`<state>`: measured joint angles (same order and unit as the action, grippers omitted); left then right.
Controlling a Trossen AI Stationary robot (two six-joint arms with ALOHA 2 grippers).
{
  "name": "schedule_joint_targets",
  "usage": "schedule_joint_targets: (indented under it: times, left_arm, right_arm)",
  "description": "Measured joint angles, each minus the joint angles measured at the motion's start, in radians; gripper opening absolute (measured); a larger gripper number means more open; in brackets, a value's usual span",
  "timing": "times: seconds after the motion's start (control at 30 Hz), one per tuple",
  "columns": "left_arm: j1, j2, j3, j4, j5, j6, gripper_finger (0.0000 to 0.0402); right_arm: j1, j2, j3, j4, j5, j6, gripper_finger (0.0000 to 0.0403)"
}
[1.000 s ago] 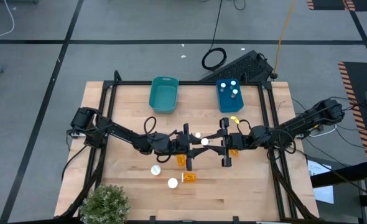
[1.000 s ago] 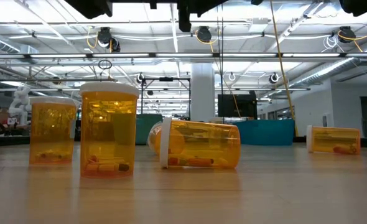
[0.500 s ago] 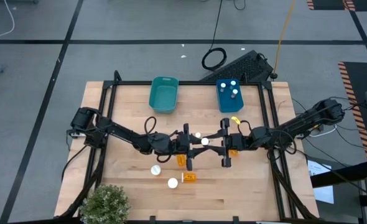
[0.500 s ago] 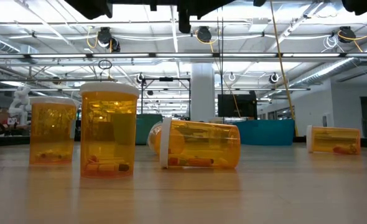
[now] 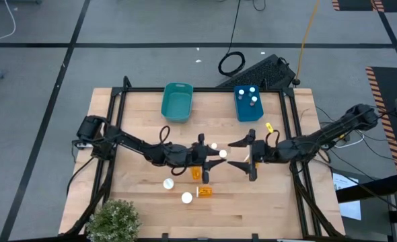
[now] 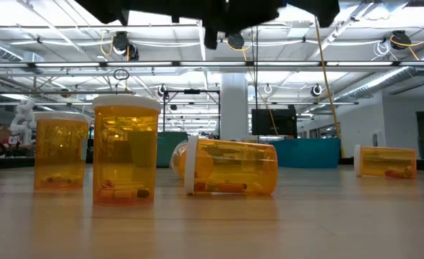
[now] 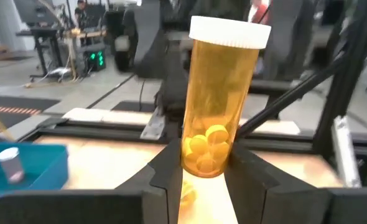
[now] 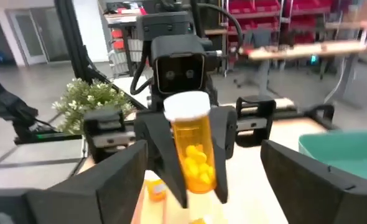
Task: Pick and place medicine bottles into bin by pill shape (circle, oval)
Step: Put the small orange pill bottle into the blue bin
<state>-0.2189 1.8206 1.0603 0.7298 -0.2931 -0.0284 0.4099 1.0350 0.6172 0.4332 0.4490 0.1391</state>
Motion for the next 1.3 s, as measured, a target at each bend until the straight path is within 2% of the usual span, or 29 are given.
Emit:
schedule_joint_targets:
  times: [0.13, 0.3, 0.43, 0.53, 0.77, 0.97, 1.13, 1.3]
  left_arm:
    - [0.03, 0.0, 0.0, -0.074, -0.005, -0.015, 0.0104]
    - [0.062, 0.001, 0.0, -0.143, -0.003, -0.027, 0.0104]
    - [0.082, 0.001, 0.0, -0.18, 0.004, -0.026, 0.0104]
    - [0.097, 0.001, 0.0, -0.219, 0.004, -0.013, 0.0104]
    - [0.121, 0.001, 0.0, -0.29, 0.004, 0.001, 0.0104]
    - [0.123, 0.001, 0.0, -0.314, 0.003, 0.019, 0.0104]
    - [0.123, 0.001, 0.0, -0.337, -0.002, 0.02, 0.0104]
    - [0.123, 0.001, 0.0, -0.339, -0.009, 0.018, 0.0104]
  right_arm:
    - [0.011, -0.029, 0.078, -0.242, 0.053, 0.043, 0.031]
    - [-0.022, 0.023, 0.308, -0.663, 0.102, 0.079, 0.0297]
    - [-0.088, 0.097, 0.482, -0.948, 0.087, 0.122, 0.0289]
    - [-0.156, 0.169, 0.579, -1.071, -0.011, 0.13, 0.0284]
    - [-0.28, 0.325, 0.664, -1.114, -0.214, 0.077, 0.0272]
    - [-0.33, 0.391, 0.664, -1.105, -0.245, 0.057, 0.0255]
    - [-0.338, 0.389, 0.665, -1.103, -0.295, 0.058, 0.0237]
    - [-0.337, 0.377, 0.665, -1.107, -0.297, 0.058, 0.0217]
